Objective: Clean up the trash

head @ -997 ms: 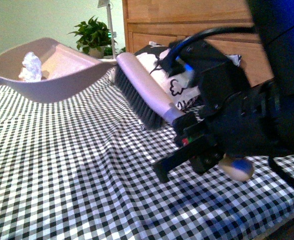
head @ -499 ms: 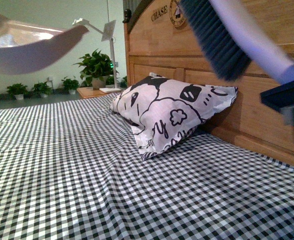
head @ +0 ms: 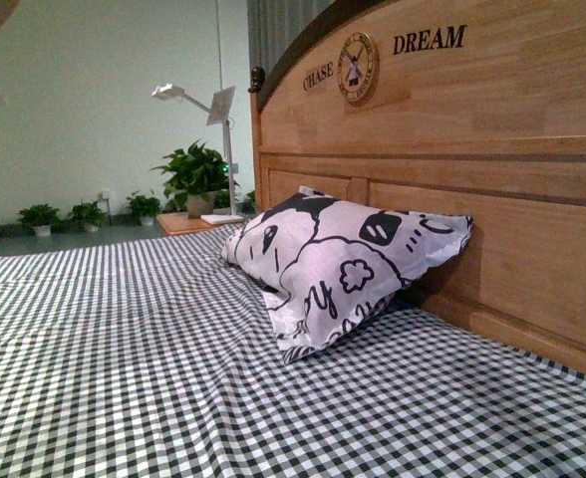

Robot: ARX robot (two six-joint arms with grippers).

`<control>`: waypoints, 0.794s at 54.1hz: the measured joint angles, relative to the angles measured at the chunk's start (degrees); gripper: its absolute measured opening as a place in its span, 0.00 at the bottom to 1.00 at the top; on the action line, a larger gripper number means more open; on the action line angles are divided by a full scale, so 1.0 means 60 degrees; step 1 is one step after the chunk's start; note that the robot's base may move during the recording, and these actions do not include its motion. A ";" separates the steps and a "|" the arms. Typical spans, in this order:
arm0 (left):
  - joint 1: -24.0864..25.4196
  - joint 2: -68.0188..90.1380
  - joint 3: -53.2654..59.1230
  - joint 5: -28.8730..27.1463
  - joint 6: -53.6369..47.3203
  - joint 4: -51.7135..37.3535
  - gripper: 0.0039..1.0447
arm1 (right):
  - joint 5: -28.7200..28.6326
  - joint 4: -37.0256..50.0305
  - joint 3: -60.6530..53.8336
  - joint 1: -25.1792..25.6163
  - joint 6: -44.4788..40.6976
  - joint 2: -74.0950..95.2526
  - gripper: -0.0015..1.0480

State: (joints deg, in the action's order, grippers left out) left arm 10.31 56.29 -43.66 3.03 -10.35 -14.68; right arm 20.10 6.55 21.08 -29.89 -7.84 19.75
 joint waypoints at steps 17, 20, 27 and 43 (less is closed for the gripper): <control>-0.1891 -0.1996 0.1082 -0.1665 0.0495 0.1195 0.27 | -0.0204 0.0197 -0.0900 0.0164 -0.0251 -0.0452 0.19; -0.2040 -0.2175 0.1169 -0.1687 0.0637 0.1326 0.27 | -0.0197 0.0178 -0.0958 0.0215 -0.0277 -0.0532 0.19; -0.2149 -0.2382 0.1242 -0.1698 0.0823 0.1322 0.27 | -0.0171 0.0175 -0.0958 0.0237 -0.0317 -0.0550 0.19; -0.2149 -0.2390 0.1246 -0.1745 0.0947 0.1322 0.27 | -0.0171 0.0175 -0.0958 0.0237 -0.0342 -0.0554 0.19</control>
State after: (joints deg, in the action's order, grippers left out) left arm -2.59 41.95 -36.18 -7.44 -4.67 -6.74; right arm 19.07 7.60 15.33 -28.47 -9.89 16.43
